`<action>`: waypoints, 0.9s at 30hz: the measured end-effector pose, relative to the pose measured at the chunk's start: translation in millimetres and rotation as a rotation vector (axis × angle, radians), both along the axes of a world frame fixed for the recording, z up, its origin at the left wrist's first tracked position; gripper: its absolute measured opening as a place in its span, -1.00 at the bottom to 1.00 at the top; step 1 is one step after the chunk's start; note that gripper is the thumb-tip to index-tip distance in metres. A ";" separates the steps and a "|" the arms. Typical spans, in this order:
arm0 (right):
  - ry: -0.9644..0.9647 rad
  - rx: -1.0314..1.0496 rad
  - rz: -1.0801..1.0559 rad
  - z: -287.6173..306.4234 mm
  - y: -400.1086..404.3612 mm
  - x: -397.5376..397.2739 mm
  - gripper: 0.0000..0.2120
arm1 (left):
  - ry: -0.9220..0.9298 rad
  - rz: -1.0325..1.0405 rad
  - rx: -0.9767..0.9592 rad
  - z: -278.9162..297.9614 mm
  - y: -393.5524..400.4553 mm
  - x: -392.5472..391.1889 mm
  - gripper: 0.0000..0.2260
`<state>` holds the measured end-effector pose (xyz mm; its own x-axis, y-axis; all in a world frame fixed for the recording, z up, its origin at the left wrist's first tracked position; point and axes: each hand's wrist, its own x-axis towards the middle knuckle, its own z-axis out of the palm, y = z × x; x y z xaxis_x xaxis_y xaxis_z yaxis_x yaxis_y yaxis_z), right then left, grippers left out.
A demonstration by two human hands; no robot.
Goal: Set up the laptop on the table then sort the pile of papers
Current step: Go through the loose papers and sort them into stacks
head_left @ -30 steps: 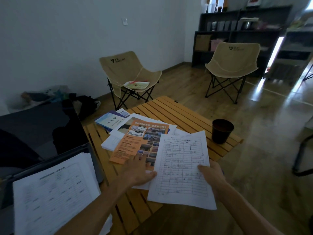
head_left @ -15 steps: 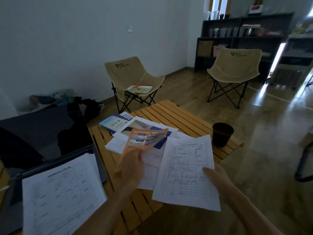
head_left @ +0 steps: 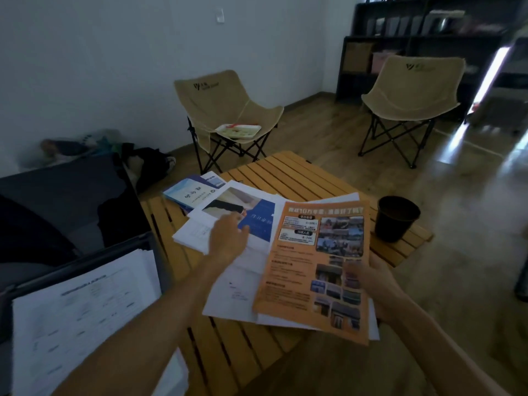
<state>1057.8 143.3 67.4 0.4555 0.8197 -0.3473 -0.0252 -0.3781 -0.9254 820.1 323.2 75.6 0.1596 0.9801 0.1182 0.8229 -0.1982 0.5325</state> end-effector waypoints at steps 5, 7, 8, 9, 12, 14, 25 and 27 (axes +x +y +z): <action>-0.047 -0.068 0.001 -8.1 10.5 3.2 -0.85 | 0.297 -0.396 -0.258 -13.1 52.1 -30.2 -0.25; -0.024 -0.081 -0.012 -7.1 11.4 5.2 -0.86 | 0.397 -0.537 -0.266 -10.4 58.2 -22.5 -0.20; -0.011 -0.088 -0.017 -6.8 11.0 6.3 -0.87 | 0.469 -0.571 -0.211 -8.0 63.1 -17.6 -0.23; 0.006 -0.095 -0.028 -7.9 10.5 8.5 -0.87 | 0.566 -0.616 -0.124 -5.1 66.4 -12.8 -0.29; 0.056 -0.113 -0.064 -12.5 5.0 13.6 -0.87 | 0.900 -0.778 0.084 0.0 67.5 -1.4 -0.42; 0.110 -0.122 -0.087 -15.6 -0.5 16.5 -0.86 | 1.003 -0.846 0.147 -3.3 64.1 1.1 -0.46; 0.197 -0.133 -0.099 -9.9 -13.9 15.9 -0.78 | 0.890 -0.391 0.323 -24.7 50.6 -2.9 -0.45; 0.183 -0.128 -0.107 -6.1 -15.0 13.7 -0.85 | 0.884 -0.444 0.458 -23.7 52.2 -1.6 -0.41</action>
<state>1071.4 128.3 61.3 0.4571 0.7146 -0.5296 -0.2339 -0.4780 -0.8467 818.5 375.3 52.0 0.6967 0.7062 0.1262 0.6843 -0.6013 -0.4125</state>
